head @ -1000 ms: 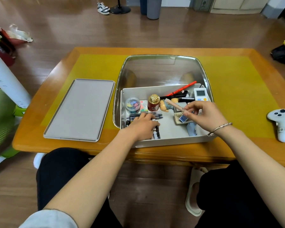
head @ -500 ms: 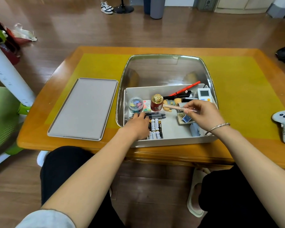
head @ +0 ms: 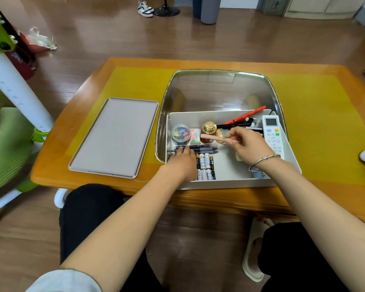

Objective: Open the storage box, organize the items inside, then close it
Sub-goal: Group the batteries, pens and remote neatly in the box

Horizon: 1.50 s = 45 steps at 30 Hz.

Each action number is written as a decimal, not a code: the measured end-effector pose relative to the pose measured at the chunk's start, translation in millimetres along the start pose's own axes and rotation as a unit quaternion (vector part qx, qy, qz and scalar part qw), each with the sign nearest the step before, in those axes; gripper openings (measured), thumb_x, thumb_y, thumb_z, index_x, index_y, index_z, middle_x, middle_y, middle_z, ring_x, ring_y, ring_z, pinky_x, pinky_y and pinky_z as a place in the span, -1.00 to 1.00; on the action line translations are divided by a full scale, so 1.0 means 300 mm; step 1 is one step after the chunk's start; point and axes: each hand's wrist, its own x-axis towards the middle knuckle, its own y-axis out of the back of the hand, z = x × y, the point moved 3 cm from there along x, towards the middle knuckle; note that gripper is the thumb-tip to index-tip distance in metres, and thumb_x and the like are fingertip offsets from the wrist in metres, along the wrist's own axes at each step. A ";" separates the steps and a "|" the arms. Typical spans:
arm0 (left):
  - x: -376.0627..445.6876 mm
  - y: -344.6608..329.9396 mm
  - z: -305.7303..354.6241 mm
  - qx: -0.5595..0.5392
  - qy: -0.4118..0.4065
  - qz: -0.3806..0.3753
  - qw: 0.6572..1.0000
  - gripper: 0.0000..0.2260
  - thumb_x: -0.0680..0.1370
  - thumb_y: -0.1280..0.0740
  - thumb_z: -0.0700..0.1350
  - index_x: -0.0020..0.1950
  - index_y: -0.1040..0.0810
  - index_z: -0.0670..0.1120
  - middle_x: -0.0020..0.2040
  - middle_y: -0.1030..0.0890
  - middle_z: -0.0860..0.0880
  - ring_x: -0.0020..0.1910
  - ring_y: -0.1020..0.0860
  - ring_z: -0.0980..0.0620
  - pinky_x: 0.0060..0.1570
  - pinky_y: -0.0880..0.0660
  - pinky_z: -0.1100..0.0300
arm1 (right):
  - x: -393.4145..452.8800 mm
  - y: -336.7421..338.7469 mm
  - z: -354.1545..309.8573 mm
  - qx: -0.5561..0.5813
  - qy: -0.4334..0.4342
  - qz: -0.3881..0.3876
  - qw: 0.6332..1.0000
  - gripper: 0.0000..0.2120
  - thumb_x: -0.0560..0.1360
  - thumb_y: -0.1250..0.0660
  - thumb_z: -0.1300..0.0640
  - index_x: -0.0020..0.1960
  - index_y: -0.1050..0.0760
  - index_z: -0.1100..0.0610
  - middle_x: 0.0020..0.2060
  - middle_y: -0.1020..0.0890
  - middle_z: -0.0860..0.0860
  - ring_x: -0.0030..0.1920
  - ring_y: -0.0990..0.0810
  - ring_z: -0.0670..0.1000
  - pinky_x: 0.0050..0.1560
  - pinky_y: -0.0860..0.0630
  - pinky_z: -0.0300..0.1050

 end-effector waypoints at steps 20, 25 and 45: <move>-0.010 0.115 -0.065 0.025 -0.002 0.320 0.947 -0.77 0.57 -0.31 -0.12 0.22 -0.56 -0.06 0.05 -0.62 -0.08 0.05 -0.43 -0.07 -0.10 -0.25 0.11 | 0.084 -0.084 -0.027 -0.166 0.063 -0.031 0.984 -0.82 0.46 -0.39 0.15 0.06 -0.62 0.13 -0.03 -0.66 0.09 0.03 -0.57 0.12 0.11 -0.46 -0.03; -0.015 0.101 -0.030 0.012 -0.013 0.306 0.952 -0.61 0.52 -0.31 -0.22 0.36 -0.43 -0.14 0.28 -0.52 -0.12 0.24 -0.42 -0.09 0.17 -0.37 0.05 | 0.111 -0.123 -0.015 -0.223 0.042 -0.045 0.973 -0.79 0.50 -0.32 0.18 0.11 -0.60 0.13 0.06 -0.62 0.13 0.08 -0.54 0.16 0.09 -0.42 -0.07; 0.009 0.008 0.022 -0.022 -0.023 0.096 0.995 -0.51 0.63 -0.08 0.14 0.48 -0.22 -0.10 0.50 -0.18 -0.13 0.44 -0.22 -0.17 0.31 -0.29 -0.16 | 0.110 0.155 0.120 -0.194 -0.029 0.188 0.962 -0.74 0.47 -0.34 0.15 0.15 -0.53 0.16 0.06 -0.54 0.20 0.11 -0.46 0.25 0.09 -0.40 0.08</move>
